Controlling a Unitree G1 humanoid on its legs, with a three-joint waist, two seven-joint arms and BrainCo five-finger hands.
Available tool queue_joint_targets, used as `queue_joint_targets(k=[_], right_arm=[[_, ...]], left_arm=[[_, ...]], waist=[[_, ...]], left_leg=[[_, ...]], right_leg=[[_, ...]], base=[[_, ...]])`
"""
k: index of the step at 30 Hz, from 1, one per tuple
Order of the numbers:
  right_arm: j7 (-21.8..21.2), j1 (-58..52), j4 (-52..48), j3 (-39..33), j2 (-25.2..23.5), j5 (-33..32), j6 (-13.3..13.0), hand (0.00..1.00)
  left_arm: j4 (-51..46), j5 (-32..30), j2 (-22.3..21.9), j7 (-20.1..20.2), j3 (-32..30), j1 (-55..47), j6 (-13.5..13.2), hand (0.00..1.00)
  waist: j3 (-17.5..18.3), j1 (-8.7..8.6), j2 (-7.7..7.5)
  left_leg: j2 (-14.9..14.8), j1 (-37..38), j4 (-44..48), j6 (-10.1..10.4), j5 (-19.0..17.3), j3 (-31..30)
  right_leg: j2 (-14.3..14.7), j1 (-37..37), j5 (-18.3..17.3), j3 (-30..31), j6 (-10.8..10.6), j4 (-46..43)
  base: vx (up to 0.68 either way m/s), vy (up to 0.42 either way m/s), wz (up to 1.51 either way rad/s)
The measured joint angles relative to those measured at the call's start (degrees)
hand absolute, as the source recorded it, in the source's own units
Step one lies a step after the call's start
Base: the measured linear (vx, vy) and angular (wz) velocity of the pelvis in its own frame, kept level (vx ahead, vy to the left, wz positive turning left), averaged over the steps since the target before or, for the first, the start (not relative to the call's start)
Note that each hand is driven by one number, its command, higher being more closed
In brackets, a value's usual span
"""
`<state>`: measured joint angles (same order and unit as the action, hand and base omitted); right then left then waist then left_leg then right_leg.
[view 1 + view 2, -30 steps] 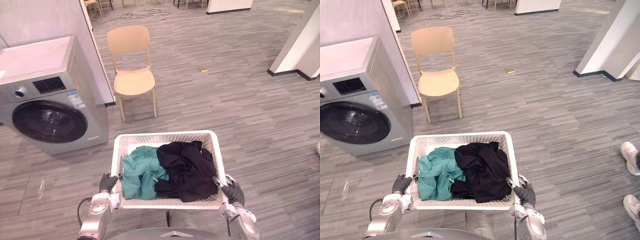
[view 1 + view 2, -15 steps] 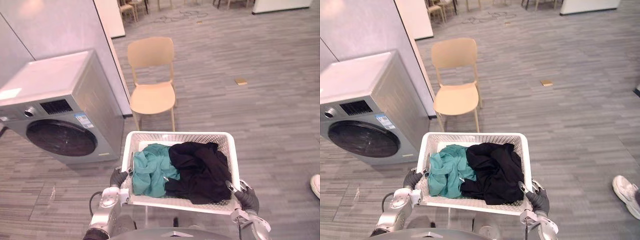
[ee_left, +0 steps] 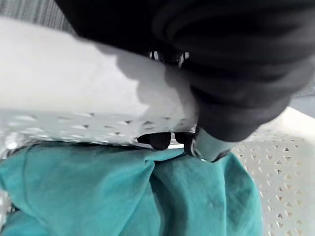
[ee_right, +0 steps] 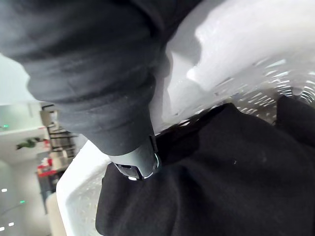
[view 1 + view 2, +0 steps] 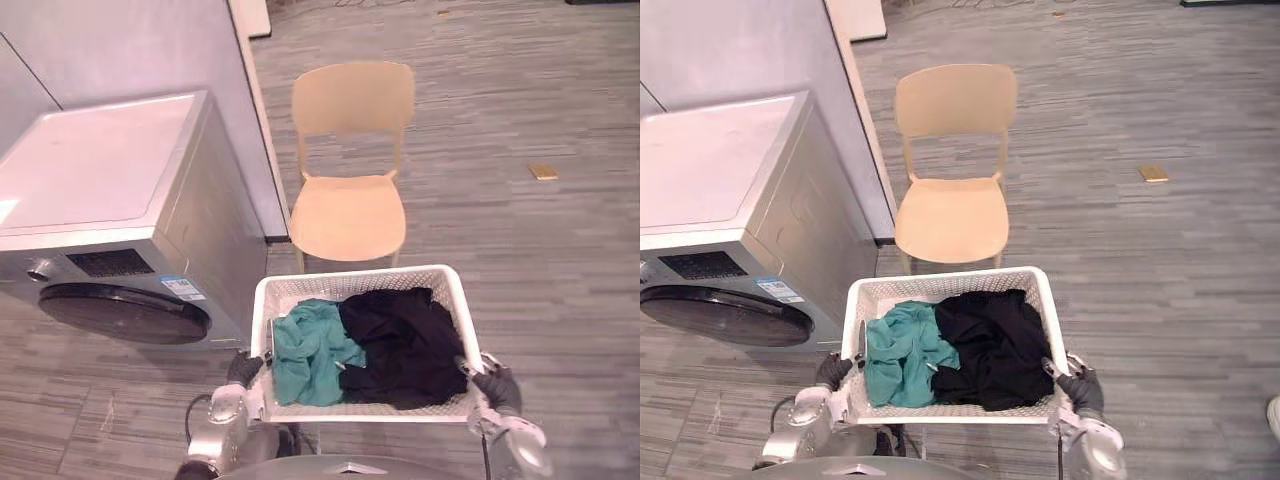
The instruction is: Pick up the laundry basket with both hands and put the clothes into the washing machine.
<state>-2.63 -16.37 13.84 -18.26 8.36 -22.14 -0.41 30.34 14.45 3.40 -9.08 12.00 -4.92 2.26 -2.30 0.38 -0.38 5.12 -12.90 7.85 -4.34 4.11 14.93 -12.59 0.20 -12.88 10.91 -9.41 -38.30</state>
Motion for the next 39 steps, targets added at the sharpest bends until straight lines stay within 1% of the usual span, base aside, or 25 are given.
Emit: queue_joint_targets(k=[1, 2, 3, 4, 5, 6, 7, 8, 9, 10, 11, 12, 13, 15, 16, 21, 22, 23, 26, 28, 30, 32, 34, 37, 39], right_arm=[[-0.2, 0.0, 0.5, 0.3, -0.5, 0.1, 0.2, 1.00], [-0.5, 0.7, 0.7, 1.2, -0.9, 0.1, 0.5, 1.00], [-0.5, 1.8, 0.6, 2.4, -0.9, 0.1, 0.5, 1.00], [-0.6, 3.1, 0.5, 2.6, -0.9, 0.2, 0.5, 1.00], [-0.6, 3.3, 0.5, 2.6, -0.9, 0.1, 0.4, 1.00], [-0.6, 3.8, 0.3, 2.6, -0.9, 0.1, 0.2, 1.00], [-0.7, 4.1, -0.2, 2.6, -0.9, 0.0, 0.0, 1.00], [-0.8, 4.3, -0.6, 2.4, -0.9, 0.0, 0.0, 1.00], [-0.8, 4.4, -1.8, 1.8, -0.9, 0.0, 0.1, 1.00], [-0.7, 4.7, -2.0, 1.1, -0.8, 0.0, 0.1, 1.00], [-0.7, 4.7, -2.0, 0.9, -0.8, 0.0, 0.1, 1.00], [-0.7, 3.8, -1.8, 0.3, -0.8, 0.0, 0.1, 1.00], [-0.7, 2.4, -1.8, -1.9, 0.3, 0.0, 0.2, 1.00], [-0.9, 1.0, -2.2, -3.4, 1.5, 0.0, 0.1, 1.00], [-1.0, 0.2, -3.5, -5.0, 1.7, 0.0, 0.2, 1.00], [-1.9, 1.8, -6.4, -5.5, 5.3, 0.0, 0.3, 1.00], [-2.2, 3.9, -6.4, -5.5, 7.0, 0.0, 0.3, 1.00], [-2.2, 6.5, -6.4, -5.4, 8.7, 0.0, 0.3, 1.00], [-2.2, 14.6, -6.3, -4.4, 14.3, 0.0, 0.3, 1.00], [-1.5, 22.0, -5.5, -1.6, 19.6, -0.3, 0.0, 1.00], [0.5, 29.0, -2.3, 1.6, 22.1, -0.8, -1.1, 1.00], [2.2, 33.6, 0.3, 3.1, 22.2, -1.5, -1.1, 1.00], [4.2, 37.4, 1.9, 5.1, 22.7, -2.8, -1.1, 1.00], [6.6, 41.3, 2.7, 7.8, 22.7, -3.4, -1.1, 1.00], [7.5, 42.9, 2.7, 8.8, 22.7, -3.5, -1.0, 1.00]], left_arm=[[0.0, 0.0, 0.7, 0.0, 0.0, -0.2, 0.0, 1.00], [-0.1, 0.0, 1.3, 0.0, -0.4, -0.2, 0.0, 1.00], [-0.4, 0.0, 2.1, 0.0, -1.2, -0.2, -0.1, 1.00], [-1.1, 0.1, 2.9, 0.0, -1.2, 0.3, -0.5, 1.00], [-1.3, 0.1, 3.0, 0.0, -1.2, 0.4, -0.6, 1.00], [-2.4, 0.1, 3.4, 0.0, -1.2, 0.8, -0.7, 1.00], [-2.6, 0.1, 3.9, 0.0, -1.0, 1.8, -0.9, 1.00], [-2.6, 0.1, 4.1, 0.0, -0.8, 2.5, -0.9, 1.00], [-2.6, 0.1, 4.5, 0.2, -0.4, 3.8, -0.9, 1.00], [-2.6, 0.1, 4.5, 0.7, -0.1, 4.3, -0.9, 1.00], [-2.6, 0.1, 4.5, 0.8, 0.2, 4.3, -0.9, 1.00], [-2.1, 0.1, 4.7, 0.8, 0.7, 4.2, -0.8, 1.00], [-0.9, 0.1, 2.4, 0.9, 1.9, 3.9, -0.7, 1.00], [-0.8, -0.1, 0.9, 1.1, 2.8, 4.0, -0.5, 1.00], [-0.8, -0.1, -0.1, 1.2, 3.5, 4.3, -0.4, 1.00], [-0.8, 0.0, -1.0, 1.7, 4.0, 6.9, -0.4, 1.00], [-0.6, 0.0, -1.0, 1.8, 4.0, 9.1, -0.4, 1.00], [-0.3, 0.1, -1.0, 1.8, 4.1, 11.4, -0.4, 1.00], [-0.2, 0.5, 0.1, 1.8, 4.1, 18.9, -0.4, 1.00], [0.3, 2.3, 2.4, 2.0, 4.0, 25.6, -0.4, 1.00], [2.8, 4.1, 4.6, 2.3, 4.0, 31.3, -0.9, 1.00], [5.2, 5.1, 6.3, 2.1, 3.9, 36.1, -0.9, 1.00], [7.9, 5.7, 8.3, 1.9, 3.9, 41.5, -1.0, 1.00], [11.8, 6.9, 10.7, 1.7, 4.0, 48.0, -1.0, 1.00], [14.0, 7.8, 11.4, 1.6, 4.1, 51.2, -1.0, 1.00]], waist=[[-0.1, -0.13, 0.14], [-0.2, -0.20, 0.22], [-0.5, -0.13, 0.43], [-1.4, -0.28, 0.98], [-1.6, -0.31, 1.13], [-1.9, -0.47, 1.56], [-2.4, -1.13, 1.27], [-3.0, -1.66, 0.90], [-4.3, -2.39, 0.36], [-5.3, -2.90, -0.25], [-5.7, -3.05, -0.81], [-6.1, -3.53, -1.19], [-6.8, -3.82, 0.63], [-6.5, -4.02, 2.41], [-6.5, -4.19, 2.86], [-6.9, -4.13, 2.34], [-7.4, -4.09, 2.63], [-8.7, -4.10, 2.27], [-12.2, -4.19, 2.53], [-15.4, -4.75, 2.79], [-17.4, -4.99, 2.88], [-17.7, -4.57, 2.95], [-20.3, -3.99, 3.59], [-20.7, -2.90, 3.83], [-20.9, -2.68, 3.84]], left_leg=[[0.1, 2.0, -1.1, -0.3, -0.2, -0.5], [0.1, 4.4, -1.8, -0.6, -0.7, -0.8], [0.1, 7.3, -2.6, -0.3, -0.9, -0.8], [-0.3, 11.3, -3.8, 0.4, -1.6, -0.9], [-0.4, 12.0, -4.1, 0.4, -2.0, -1.0], [-1.2, 13.7, -5.0, 0.8, -3.9, -0.9], [-1.8, 14.2, -5.2, 1.4, -5.3, -1.0], [-1.9, 14.3, -5.1, 1.6, -5.7, -1.1], [-2.3, 14.2, -4.8, 2.3, -6.6, -1.8], [-2.7, 13.9, -4.1, 3.4, -7.2, -2.4], [-2.8, 13.9, -3.5, 4.1, -7.8, -2.6], [-2.9, 13.7, -2.2, 5.0, -8.9, -3.9], [-4.9, 13.7, -1.7, 6.4, -9.9, -5.6], [-6.4, 13.7, -2.3, 7.2, -9.7, -6.7], [-7.2, 14.0, -3.5, 8.1, -8.6, -7.5], [-8.1, 11.8, -4.8, 9.4, -7.2, -10.3], [-8.0, 10.7, -4.6, 9.3, -6.8, -10.5], [-7.7, 9.4, -4.5, 9.2, -6.5, -10.6], [-7.5, 5.6, -3.9, 9.1, -5.5, -10.5], [-7.4, 2.9, -4.2, 8.9, -4.4, -10.4], [-7.3, 1.4, -5.1, 8.7, -3.2, -10.0], [-7.2, -0.8, -5.8, 8.6, -2.4, -9.2], [-7.0, -0.9, -6.8, 8.5, -1.4, -8.3], [-6.9, -3.2, -7.0, 8.5, -1.2, -6.6], [-7.0, -4.1, -6.9, 8.7, -1.1, -6.1]], right_leg=[[0.3, -1.4, 3.0, 0.9, -0.2, -4.2], [1.1, -3.8, 4.1, 1.4, -0.4, -10.9], [1.4, -7.1, 4.0, 1.2, -0.3, -17.6], [1.0, -10.7, 1.4, -0.2, 0.4, -20.7], [0.8, -11.6, 0.7, -0.7, 0.5, -20.7], [0.6, -14.7, -1.5, -2.3, 0.7, -18.4], [0.9, -16.8, -2.7, -2.6, 0.2, -11.9], [1.0, -17.4, -3.0, -2.5, 0.0, -7.5], [1.1, -18.1, -2.6, -2.3, -0.1, 2.2], [1.1, -17.8, 0.1, -2.2, 0.2, 12.5], [1.0, -17.2, 2.4, -2.1, 0.3, 16.9], [1.1, -15.6, 8.7, -2.1, -0.4, 19.0], [2.9, -13.8, 9.6, -4.0, 0.1, 20.2], [3.9, -13.5, 9.0, -5.9, 1.2, 20.3], [4.5, -13.9, 8.3, -7.2, 2.1, 18.9], [5.1, -15.6, 7.4, -10.0, 3.0, 17.6], [5.0, -16.9, 7.6, -10.2, 3.3, 17.4], [4.8, -18.1, 8.1, -10.3, 3.2, 17.4], [4.6, -20.7, 10.7, -10.1, 3.1, 19.3], [4.7, -22.4, 13.2, -9.9, 3.0, 21.8], [4.8, -23.9, 15.2, -9.2, 3.0, 23.7], [4.9, -26.4, 16.6, -8.4, 3.0, 24.7], [4.8, -26.6, 17.8, -8.0, 2.9, 26.1], [4.7, -29.6, 18.7, -6.6, 2.9, 26.4], [4.6, -30.6, 18.8, -6.5, 2.9, 26.3]], base=[[0.49, 0.182, 0.02], [0.41, 0.151, -0.04], [0.48, 0.175, -0.08], [0.30, 0.116, -0.10], [0.29, 0.075, -0.05], [0.15, 0.005, 0.07], [0.19, -0.042, 0.16], [0.09, -0.131, 0.35], [0.07, -0.219, 0.38], [0.05, -0.220, 0.34], [0.05, -0.193, 0.32], [0.08, -0.248, 0.33], [0.10, -0.244, 0.33], [0.14, -0.235, 0.30], [0.14, -0.200, 0.32], [0.07, -0.120, 0.32], [-0.04, -0.035, 0.26], [-0.06, -0.013, 0.19], [-0.12, 0.031, 0.06], [-0.15, 0.046, 0.00], [-0.10, 0.024, -0.10], [-0.05, 0.003, -0.13], [-0.01, -0.003, -0.11], [0.02, -0.009, -0.17], [0.05, -0.018, -0.04]])
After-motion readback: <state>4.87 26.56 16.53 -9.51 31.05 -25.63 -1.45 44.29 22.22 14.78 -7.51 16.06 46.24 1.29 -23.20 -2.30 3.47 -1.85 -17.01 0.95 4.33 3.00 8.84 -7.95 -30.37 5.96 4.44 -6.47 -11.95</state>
